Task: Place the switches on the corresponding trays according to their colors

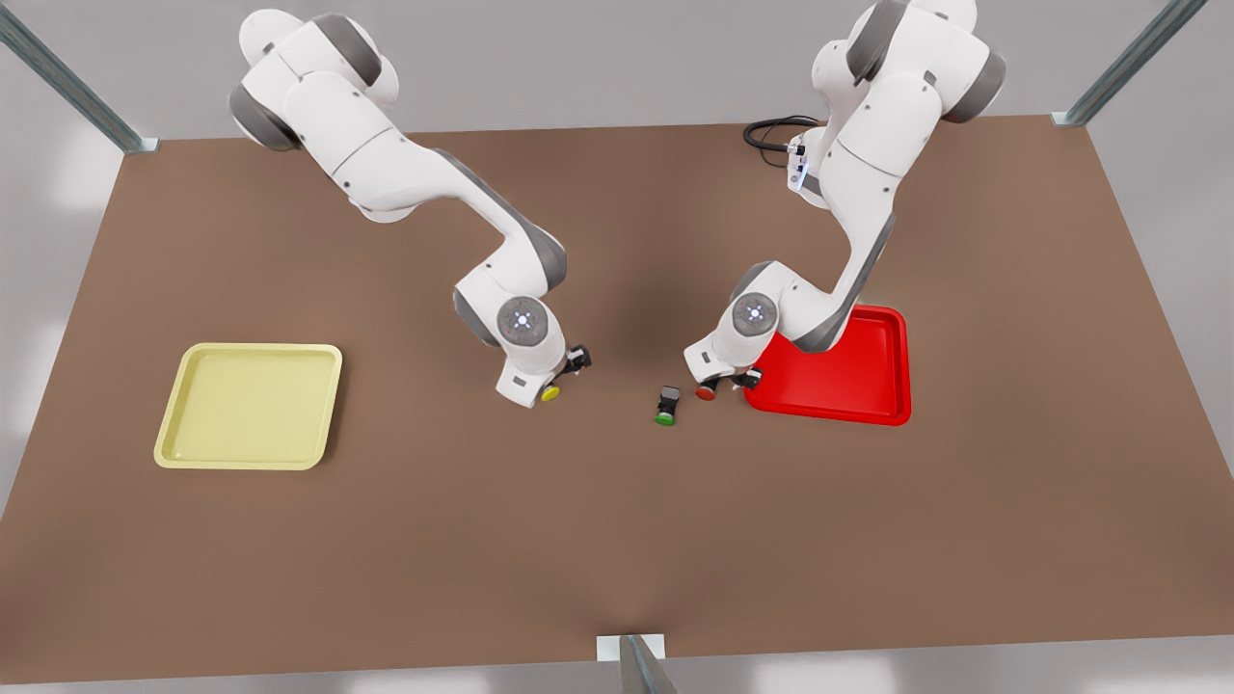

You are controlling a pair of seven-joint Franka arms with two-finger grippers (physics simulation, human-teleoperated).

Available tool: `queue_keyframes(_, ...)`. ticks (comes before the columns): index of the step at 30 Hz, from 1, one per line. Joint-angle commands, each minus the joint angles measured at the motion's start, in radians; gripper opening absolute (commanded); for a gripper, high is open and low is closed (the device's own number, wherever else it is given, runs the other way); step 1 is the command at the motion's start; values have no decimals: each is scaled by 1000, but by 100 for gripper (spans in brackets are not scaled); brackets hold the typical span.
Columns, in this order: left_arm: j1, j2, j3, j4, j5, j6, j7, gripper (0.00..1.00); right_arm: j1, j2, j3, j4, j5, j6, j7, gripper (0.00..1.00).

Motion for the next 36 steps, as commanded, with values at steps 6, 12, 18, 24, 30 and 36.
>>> queue_keyframes(6, -5, 20, 0, 0, -8, 21, -9, 62, -6, -61, 1, -155, -10, 96, -43, 100)
queue_keyframes(12, -6, 6, 1, -25, -13, 7, -9, 58, -17, -40, -7, -223, -15, 182, -81, 100)
queue_keyframes(18, -9, 19, 1, -20, -13, 39, -10, 56, -13, 3, -13, -218, -15, 179, -80, 100)
queue_keyframes(24, -11, 17, 1, -23, -13, 19, -9, 50, -13, 19, -25, -187, -13, 173, -68, 100)
queue_keyframes(30, -11, 6, 1, -21, -13, 18, -15, 40, -9, 55, -27, -175, -27, 197, -68, 100)
queue_keyframes(36, -11, -83, 35, -14, -14, -96, 4, 44, -7, 74, -27, -177, -27, 199, -66, 100)
